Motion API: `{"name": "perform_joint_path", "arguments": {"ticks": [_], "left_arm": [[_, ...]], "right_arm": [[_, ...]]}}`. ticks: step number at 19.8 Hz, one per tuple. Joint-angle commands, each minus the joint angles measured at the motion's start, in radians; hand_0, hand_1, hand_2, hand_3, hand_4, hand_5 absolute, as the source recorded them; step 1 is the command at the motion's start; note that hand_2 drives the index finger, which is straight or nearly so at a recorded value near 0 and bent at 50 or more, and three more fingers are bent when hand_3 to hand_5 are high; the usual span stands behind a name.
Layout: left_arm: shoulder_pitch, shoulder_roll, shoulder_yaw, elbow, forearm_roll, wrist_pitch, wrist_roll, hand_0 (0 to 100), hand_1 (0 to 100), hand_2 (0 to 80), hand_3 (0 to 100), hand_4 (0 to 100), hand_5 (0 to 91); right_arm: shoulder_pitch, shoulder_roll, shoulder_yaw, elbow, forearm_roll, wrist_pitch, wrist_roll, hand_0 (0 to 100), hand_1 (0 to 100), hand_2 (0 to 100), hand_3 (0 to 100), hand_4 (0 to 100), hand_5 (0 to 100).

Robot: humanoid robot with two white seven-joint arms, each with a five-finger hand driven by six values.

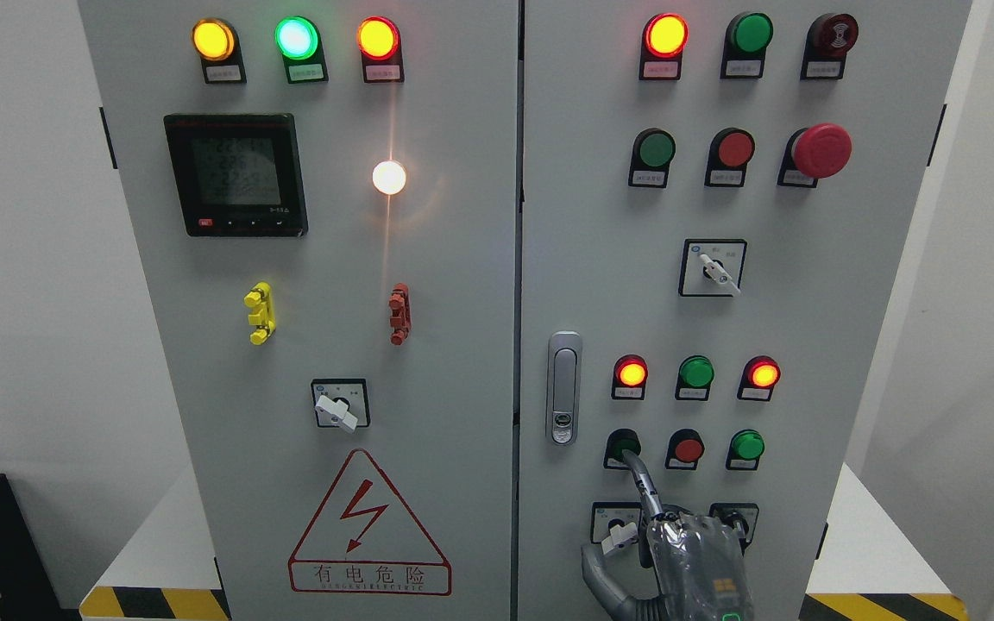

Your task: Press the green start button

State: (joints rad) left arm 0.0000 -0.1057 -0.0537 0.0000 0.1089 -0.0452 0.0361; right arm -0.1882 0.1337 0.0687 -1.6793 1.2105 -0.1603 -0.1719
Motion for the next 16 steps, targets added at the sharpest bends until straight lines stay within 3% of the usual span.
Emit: {"name": "perform_joint_path", "arguments": {"ticks": [1, 4, 5, 9, 12, 13, 14, 16], "left_arm": [[-0.023, 0.000, 0.000, -0.028, 0.000, 0.001, -0.001, 12, 56, 0.0, 0, 0, 0.0], [-0.023, 0.000, 0.000, -0.028, 0.000, 0.001, -0.001, 12, 56, 0.0, 0, 0, 0.0], [-0.023, 0.000, 0.000, -0.028, 0.000, 0.001, -0.001, 12, 56, 0.0, 0, 0, 0.0], [-0.023, 0.000, 0.000, -0.028, 0.000, 0.001, -0.001, 12, 56, 0.0, 0, 0, 0.0], [-0.023, 0.000, 0.000, -0.028, 0.000, 0.001, -0.001, 12, 56, 0.0, 0, 0, 0.0], [-0.023, 0.000, 0.000, -0.028, 0.000, 0.001, -0.001, 12, 56, 0.0, 0, 0, 0.0], [-0.023, 0.000, 0.000, -0.028, 0.000, 0.001, -0.001, 12, 56, 0.0, 0, 0, 0.0], [-0.023, 0.000, 0.000, -0.028, 0.000, 0.001, -0.001, 12, 56, 0.0, 0, 0, 0.0]], "right_arm": [[0.036, 0.001, 0.000, -0.071, -0.063, -0.033, -0.004, 47, 37, 0, 91, 84, 91], [0.081, 0.001, 0.000, -0.111, -0.132, -0.074, -0.006, 52, 37, 0, 86, 81, 82], [0.096, 0.001, 0.000, -0.129, -0.158, -0.079, -0.006, 54, 37, 0, 80, 78, 78], [0.157, 0.001, 0.000, -0.197, -0.250, -0.097, -0.008, 50, 34, 0, 65, 65, 62], [0.208, 0.000, 0.000, -0.249, -0.348, -0.099, -0.008, 39, 29, 0, 49, 53, 50], [0.220, 0.000, 0.000, -0.263, -0.377, -0.097, -0.008, 28, 27, 0, 41, 46, 45], [0.230, 0.000, 0.000, -0.276, -0.409, -0.099, -0.006, 7, 25, 0, 30, 36, 37], [0.240, 0.000, 0.000, -0.298, -0.492, -0.097, 0.000, 0, 24, 0, 23, 28, 30]]}}
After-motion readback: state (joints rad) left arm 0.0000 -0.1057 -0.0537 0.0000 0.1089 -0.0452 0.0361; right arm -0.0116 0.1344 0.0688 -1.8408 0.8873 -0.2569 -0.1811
